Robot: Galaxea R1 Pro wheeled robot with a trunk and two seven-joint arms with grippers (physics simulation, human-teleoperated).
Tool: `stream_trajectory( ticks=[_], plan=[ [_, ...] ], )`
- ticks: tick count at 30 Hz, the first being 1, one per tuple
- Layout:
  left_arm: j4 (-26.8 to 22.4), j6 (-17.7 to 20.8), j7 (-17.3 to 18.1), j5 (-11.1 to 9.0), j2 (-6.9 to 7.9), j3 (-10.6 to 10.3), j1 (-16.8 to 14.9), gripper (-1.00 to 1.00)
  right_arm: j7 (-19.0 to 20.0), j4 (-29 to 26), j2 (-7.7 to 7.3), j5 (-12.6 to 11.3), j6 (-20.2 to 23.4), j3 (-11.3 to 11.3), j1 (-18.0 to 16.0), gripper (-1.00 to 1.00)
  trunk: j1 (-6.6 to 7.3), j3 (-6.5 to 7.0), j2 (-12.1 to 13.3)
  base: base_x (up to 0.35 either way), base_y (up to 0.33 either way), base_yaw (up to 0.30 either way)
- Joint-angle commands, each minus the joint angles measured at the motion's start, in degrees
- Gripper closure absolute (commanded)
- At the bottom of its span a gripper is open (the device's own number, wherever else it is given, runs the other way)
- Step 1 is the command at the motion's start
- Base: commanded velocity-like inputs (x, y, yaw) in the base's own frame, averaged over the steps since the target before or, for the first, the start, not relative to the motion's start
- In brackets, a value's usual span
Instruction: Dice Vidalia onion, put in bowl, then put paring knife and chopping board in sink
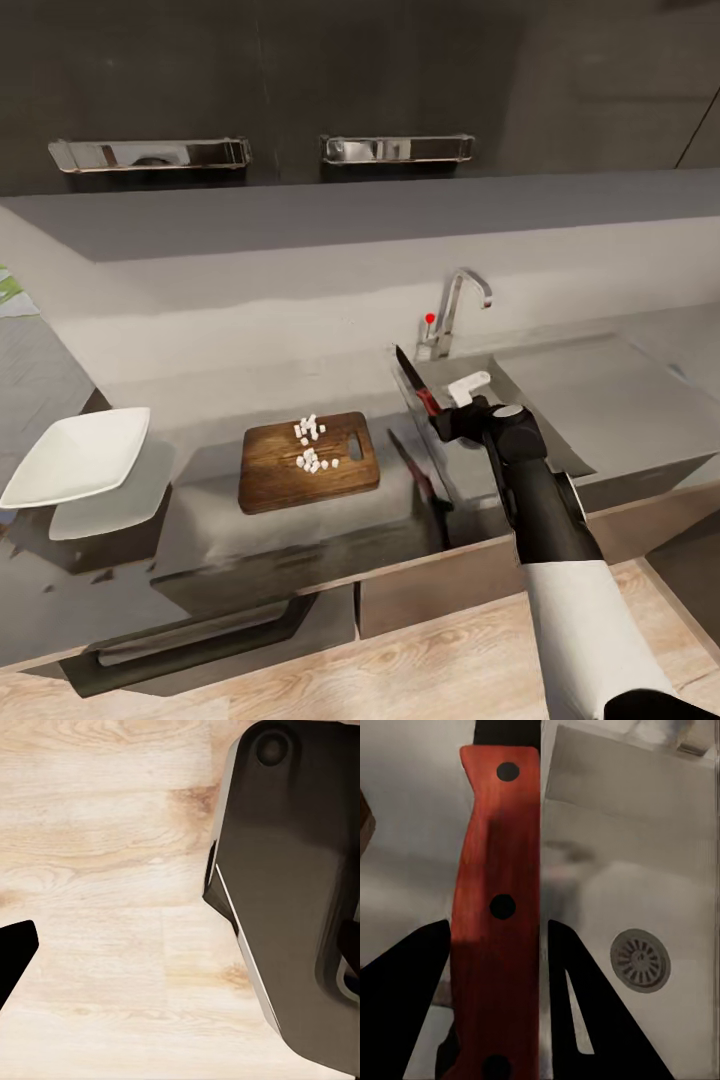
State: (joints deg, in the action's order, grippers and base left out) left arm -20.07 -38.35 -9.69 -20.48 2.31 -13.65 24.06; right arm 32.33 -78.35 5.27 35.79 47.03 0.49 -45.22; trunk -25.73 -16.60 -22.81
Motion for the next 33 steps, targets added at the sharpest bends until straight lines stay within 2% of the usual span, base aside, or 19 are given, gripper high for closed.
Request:
stream_trajectory(
  ticks=[1,8,17,19,23,25,33],
  plan=[
    [-0.14,-0.06,-0.51,-0.18,0.06,-0.50,0.02,-1.00,0.80,0.03,-0.36,0.47,0.13,-0.19,-0.05,1.00,-0.05,-0.09,-0.10,0.172,-0.128,0.000],
    [-0.14,-0.06,-0.51,-0.18,0.06,-0.50,0.02,-1.00,0.90,1.46,-0.64,0.42,-0.14,-0.31,-0.03,1.00,-0.05,-0.09,-0.10,0.122,-0.229,0.000],
    [-0.14,-0.06,-0.51,-0.18,0.06,-0.45,0.02,-1.00,0.56,8.53,-0.62,0.45,-4.62,-0.33,-0.03,1.00,-0.05,-0.09,-0.10,0.007,-0.315,0.000],
    [-0.14,-0.06,-0.51,-0.18,0.06,-0.44,0.02,-1.00,0.51,10.61,-0.62,0.47,-6.81,-0.58,-0.04,1.00,-0.05,-0.09,-0.10,0.000,-0.318,0.000],
    [-0.14,-0.06,-0.51,-0.19,0.06,-0.46,0.02,-1.00,0.51,12.41,-0.35,0.43,-9.67,-5.18,-0.02,1.00,-0.05,-0.09,-0.10,0.000,-0.285,0.000],
    [-0.16,-0.06,-0.51,-0.19,0.06,-0.45,0.02,-1.00,0.50,12.85,-0.17,0.42,-10.23,-6.41,-0.04,1.00,-0.05,-0.09,-0.10,0.000,-0.227,0.000],
    [-0.22,-0.06,-0.55,-0.25,0.12,-0.44,0.02,-1.00,0.40,16.37,0.21,0.42,-12.24,-7.26,-0.05,1.00,-0.05,-0.09,-0.10,0.000,-0.067,0.000]
  ],
)
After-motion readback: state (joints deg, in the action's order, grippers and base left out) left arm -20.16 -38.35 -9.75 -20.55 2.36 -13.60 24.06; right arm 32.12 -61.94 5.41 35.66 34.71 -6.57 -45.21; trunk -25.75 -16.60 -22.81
